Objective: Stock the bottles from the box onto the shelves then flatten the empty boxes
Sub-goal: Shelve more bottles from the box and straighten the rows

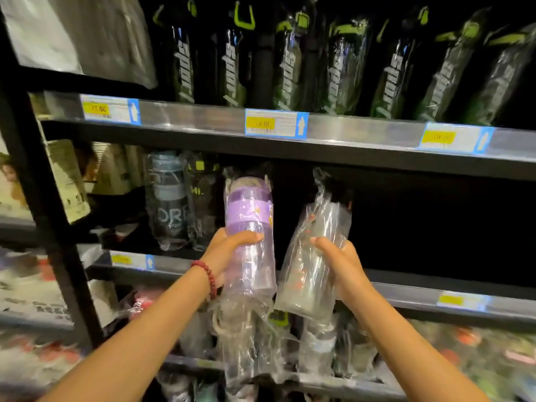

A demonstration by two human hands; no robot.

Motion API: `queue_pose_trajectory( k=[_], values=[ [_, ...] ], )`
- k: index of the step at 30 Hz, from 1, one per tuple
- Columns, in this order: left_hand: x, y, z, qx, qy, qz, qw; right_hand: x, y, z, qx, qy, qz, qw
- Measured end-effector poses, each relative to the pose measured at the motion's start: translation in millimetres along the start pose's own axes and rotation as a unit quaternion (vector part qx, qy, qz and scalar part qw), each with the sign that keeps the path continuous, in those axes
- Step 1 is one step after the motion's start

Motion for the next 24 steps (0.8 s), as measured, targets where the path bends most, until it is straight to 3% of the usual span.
queue_pose_trajectory(
  k=[7,12,17,21,24],
  values=[
    [45,7,24,-0.023,0.085,0.066,0.994,44,-14,-35,-0.002,0.044,-0.024,0.999],
    [79,-2,35,-0.020,0.067,0.046,0.996,71,-3,-50,0.044,0.073,0.033,0.996],
    [104,-14,17,0.027,0.127,0.007,0.991,83,9,-44,0.062,0.077,0.076,0.992],
    [125,12,11,0.155,0.098,0.131,0.974,93,12,-35,0.059,0.098,0.099,0.988],
    [132,18,5,0.197,0.110,0.156,0.962,101,9,-24,0.089,0.107,0.097,0.986]
  ],
)
Point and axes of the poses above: each hand's wrist, its own x-axis towards the middle knuckle, its own z-axis out of the palm, y = z × x, the point moved 9 cm from there along x, towards the middle knuckle, and after that the axes turned 4 degrees about -x, right-handed, at the moved point
